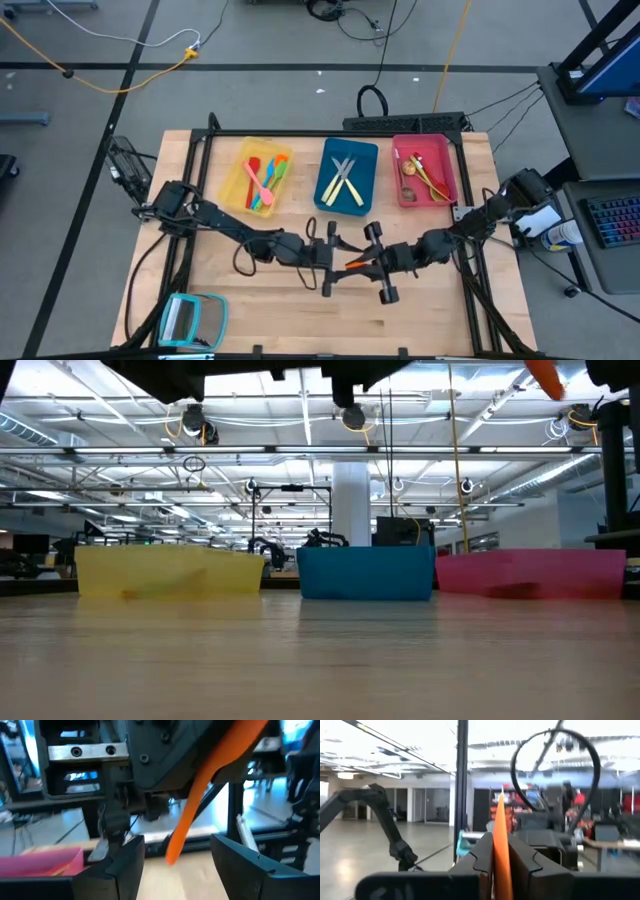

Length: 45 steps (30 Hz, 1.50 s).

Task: Pick & Place Kitchen Items
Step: Put the orange spatula into the yellow bin

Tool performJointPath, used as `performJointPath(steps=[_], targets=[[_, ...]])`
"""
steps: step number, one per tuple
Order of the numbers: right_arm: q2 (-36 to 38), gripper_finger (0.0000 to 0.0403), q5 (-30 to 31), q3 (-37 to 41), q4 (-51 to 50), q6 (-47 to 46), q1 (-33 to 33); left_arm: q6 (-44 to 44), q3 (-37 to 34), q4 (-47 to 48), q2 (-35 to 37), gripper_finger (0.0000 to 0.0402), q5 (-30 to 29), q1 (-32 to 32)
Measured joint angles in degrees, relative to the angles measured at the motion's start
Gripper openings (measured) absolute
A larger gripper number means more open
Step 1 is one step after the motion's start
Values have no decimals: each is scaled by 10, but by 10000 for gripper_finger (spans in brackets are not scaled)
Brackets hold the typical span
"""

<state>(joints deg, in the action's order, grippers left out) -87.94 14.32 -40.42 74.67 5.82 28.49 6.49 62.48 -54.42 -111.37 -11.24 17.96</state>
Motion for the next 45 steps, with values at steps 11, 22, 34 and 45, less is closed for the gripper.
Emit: performJointPath(steps=[11,22,34,45], targets=[[-36,21,-47,-65,-44,31,-15,10,1,-37,0,182,26,-2],[-63,25,-86,-68,5,37,-29,10,1,-29,0,113,39,-2],[-62,52,-83,-68,1,24,-31,-1,0,-15,0,30,37,6],[-59,161,-84,-55,-38,9,-15,-45,0,62,6,16,-85,52]])
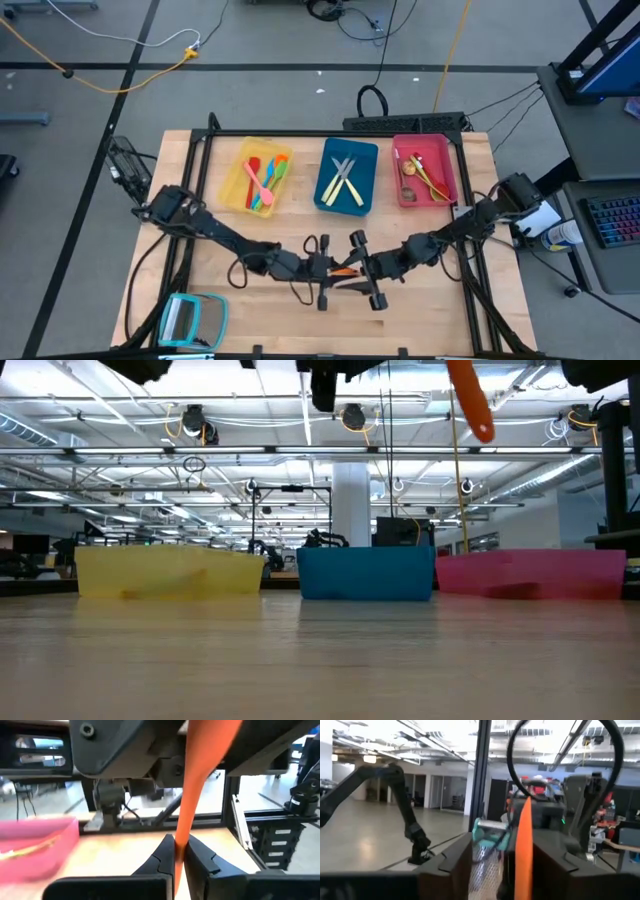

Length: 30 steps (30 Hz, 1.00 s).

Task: Pick & Place Kitchen Items
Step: Put the orange spatula into the yellow bin

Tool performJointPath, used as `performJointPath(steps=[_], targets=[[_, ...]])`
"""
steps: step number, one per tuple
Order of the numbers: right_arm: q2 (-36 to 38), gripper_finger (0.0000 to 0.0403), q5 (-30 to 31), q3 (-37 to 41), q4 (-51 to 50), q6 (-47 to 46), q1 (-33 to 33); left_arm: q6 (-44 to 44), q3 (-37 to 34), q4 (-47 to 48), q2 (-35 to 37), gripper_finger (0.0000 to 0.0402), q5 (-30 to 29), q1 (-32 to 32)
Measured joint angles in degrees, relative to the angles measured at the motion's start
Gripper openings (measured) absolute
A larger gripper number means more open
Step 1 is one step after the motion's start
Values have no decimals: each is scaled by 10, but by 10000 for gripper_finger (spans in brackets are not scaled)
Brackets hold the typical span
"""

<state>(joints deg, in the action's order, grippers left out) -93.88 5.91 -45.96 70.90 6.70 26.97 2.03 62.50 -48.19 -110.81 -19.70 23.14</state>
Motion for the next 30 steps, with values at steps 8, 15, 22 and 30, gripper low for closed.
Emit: performJointPath(steps=[8,15,22,30], targets=[[80,203,89,87,-4,0,32,-67,0,155,73,23,-114,42],[139,204,106,170,-5,-43,47,-192,0,342,163,22,-155,41],[148,202,107,199,-5,-89,47,-284,0,519,225,19,-149,-8],[148,200,107,219,-9,-97,47,-381,0,748,284,24,-89,-135]])
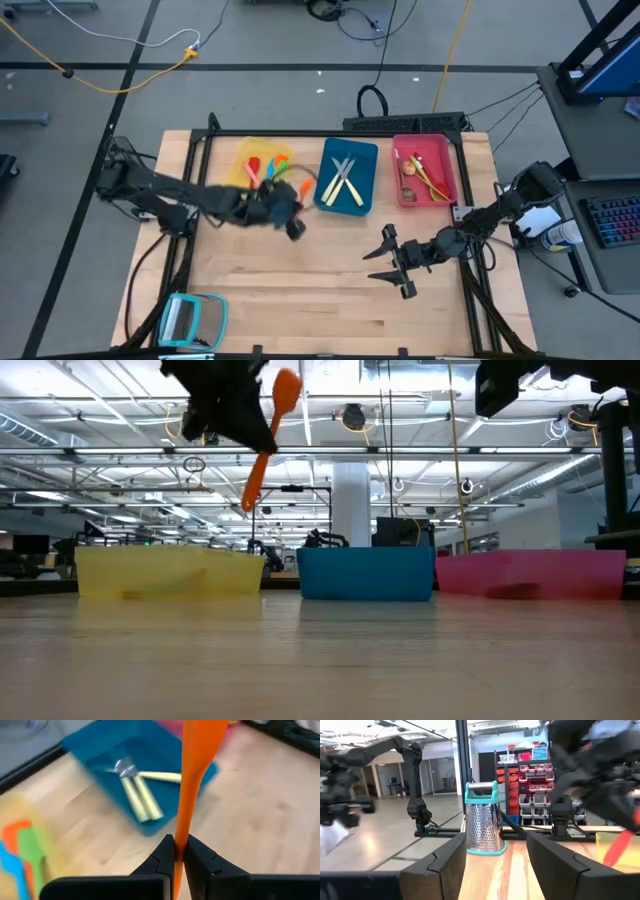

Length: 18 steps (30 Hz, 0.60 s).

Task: Pick & Place Kitchen Items
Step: Put the orange spatula into the yellow bin

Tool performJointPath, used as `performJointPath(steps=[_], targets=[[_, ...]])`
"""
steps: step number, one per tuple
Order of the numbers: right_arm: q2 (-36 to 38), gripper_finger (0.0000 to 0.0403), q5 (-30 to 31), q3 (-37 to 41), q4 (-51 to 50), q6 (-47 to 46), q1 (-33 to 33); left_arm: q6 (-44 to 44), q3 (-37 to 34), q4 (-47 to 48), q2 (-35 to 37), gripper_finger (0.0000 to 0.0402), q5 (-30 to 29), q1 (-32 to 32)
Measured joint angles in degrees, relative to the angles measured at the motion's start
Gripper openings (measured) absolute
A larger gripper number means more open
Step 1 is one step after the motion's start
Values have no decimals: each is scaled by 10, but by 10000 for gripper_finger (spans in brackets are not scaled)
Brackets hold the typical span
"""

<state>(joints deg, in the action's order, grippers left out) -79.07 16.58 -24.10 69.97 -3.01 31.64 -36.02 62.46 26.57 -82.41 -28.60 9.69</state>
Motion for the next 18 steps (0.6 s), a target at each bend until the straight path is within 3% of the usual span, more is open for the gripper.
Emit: performJointPath(steps=[7,18], targets=[[0,202,-1,12,-2,5,0,-18,1,128,15,25,103,-150],[0,200,-1,54,-2,7,0,0,0,203,14,26,126,-295]])
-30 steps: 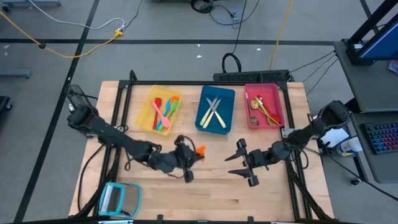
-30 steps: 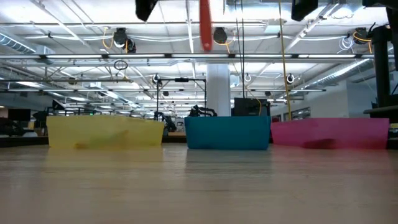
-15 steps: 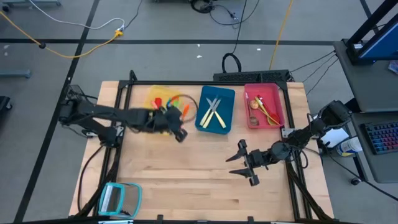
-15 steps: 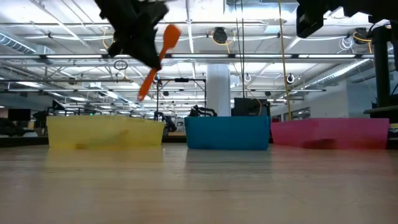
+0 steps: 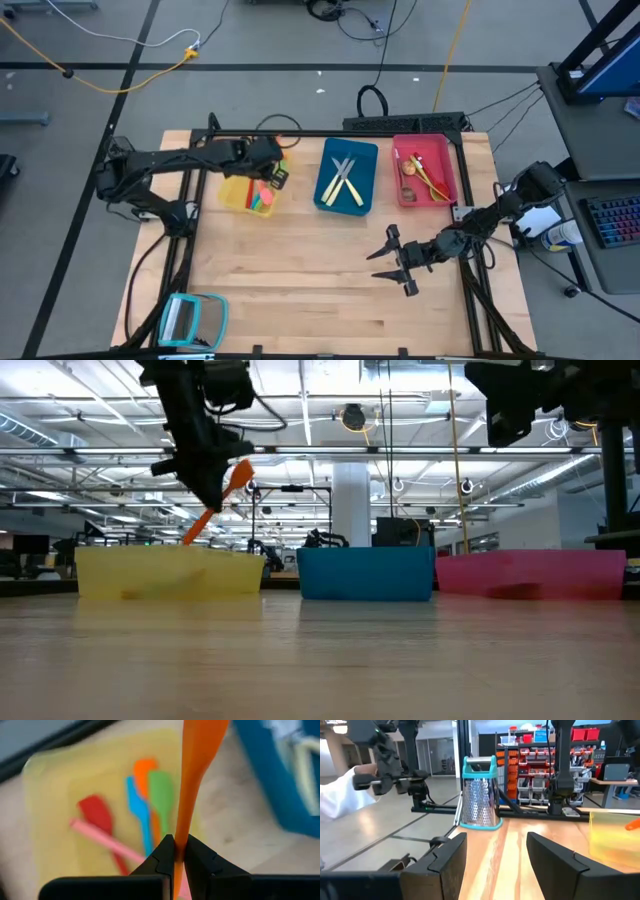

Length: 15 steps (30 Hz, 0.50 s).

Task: Pick & Place Kitchen Items
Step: Put the orange spatula into the yellow bin

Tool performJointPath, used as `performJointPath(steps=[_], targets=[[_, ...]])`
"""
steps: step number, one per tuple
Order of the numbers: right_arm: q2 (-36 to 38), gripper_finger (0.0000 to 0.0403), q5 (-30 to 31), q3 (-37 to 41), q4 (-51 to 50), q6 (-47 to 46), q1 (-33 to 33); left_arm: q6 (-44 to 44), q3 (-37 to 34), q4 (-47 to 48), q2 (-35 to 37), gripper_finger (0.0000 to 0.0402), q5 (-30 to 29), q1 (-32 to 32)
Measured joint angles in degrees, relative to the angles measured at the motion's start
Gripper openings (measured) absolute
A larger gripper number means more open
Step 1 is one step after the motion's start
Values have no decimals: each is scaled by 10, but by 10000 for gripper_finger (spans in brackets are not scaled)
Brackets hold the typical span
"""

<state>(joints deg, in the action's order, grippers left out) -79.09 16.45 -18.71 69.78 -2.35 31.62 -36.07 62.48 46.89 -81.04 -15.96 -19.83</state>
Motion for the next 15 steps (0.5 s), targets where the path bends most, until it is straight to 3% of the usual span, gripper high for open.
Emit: performJointPath(steps=[6,15], targets=[[0,202,0,9,1,0,0,-8,-6,66,-57,26,29,-28],[0,202,0,11,1,0,0,41,-10,56,-140,33,40,-30]])
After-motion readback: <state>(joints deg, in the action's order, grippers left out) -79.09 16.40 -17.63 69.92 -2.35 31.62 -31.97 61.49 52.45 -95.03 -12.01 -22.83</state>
